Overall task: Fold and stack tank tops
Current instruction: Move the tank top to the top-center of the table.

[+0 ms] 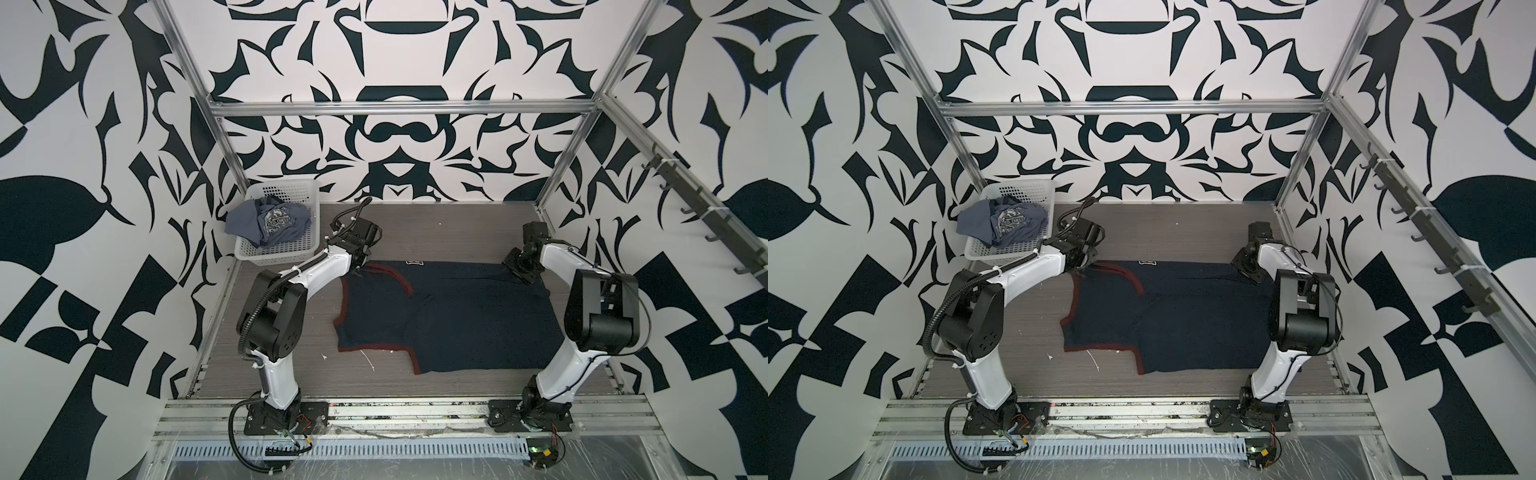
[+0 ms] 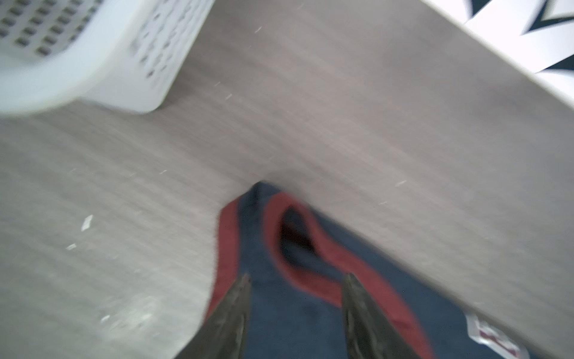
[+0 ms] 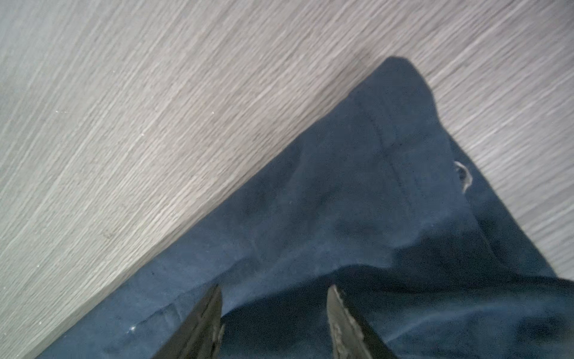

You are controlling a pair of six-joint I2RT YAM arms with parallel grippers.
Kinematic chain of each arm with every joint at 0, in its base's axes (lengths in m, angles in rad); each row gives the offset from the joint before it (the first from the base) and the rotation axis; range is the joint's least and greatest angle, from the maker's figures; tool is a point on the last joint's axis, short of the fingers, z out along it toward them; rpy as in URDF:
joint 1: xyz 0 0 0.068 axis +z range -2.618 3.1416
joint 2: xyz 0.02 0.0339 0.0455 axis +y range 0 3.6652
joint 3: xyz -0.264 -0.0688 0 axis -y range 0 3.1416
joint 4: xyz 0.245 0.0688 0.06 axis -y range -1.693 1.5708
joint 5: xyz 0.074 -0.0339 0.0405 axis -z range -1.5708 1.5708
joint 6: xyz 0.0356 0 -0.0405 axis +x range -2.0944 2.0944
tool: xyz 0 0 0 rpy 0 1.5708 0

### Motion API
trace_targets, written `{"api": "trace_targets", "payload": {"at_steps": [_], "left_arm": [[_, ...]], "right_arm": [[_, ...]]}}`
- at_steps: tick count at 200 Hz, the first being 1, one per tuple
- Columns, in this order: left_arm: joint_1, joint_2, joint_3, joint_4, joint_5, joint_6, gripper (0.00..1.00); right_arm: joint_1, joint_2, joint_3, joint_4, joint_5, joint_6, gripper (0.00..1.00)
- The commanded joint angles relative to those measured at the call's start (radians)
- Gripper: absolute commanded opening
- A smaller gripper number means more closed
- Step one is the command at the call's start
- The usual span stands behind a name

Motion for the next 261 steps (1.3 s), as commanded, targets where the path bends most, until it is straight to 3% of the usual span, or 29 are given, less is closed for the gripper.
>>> {"api": "trace_targets", "payload": {"at_steps": [1, 39, 57, 175, 206, 261], "left_arm": [[-0.001, 0.065, 0.077, -0.044, 0.044, -0.012, 0.53], [0.01, 0.206, 0.247, -0.085, 0.115, -0.034, 0.55], [0.032, 0.25, 0.259, -0.079, 0.143, -0.059, 0.55], [0.073, 0.094, -0.165, 0.085, 0.121, -0.099, 0.53], [0.088, 0.097, -0.212, 0.132, 0.139, -0.101, 0.53], [0.124, 0.187, -0.166, 0.199, 0.149, -0.067, 0.51]], "right_arm": [[0.0, 0.009, 0.01, -0.009, 0.022, -0.009, 0.59], [-0.001, 0.022, 0.012, -0.002, 0.021, -0.011, 0.59], [-0.001, 0.04, 0.022, -0.003, 0.02, -0.014, 0.59], [-0.023, 0.122, 0.051, -0.023, 0.022, -0.002, 0.59], [-0.024, 0.163, 0.079, -0.047, 0.014, -0.001, 0.59], [-0.052, 0.233, 0.103, -0.042, -0.035, 0.024, 0.59]]}}
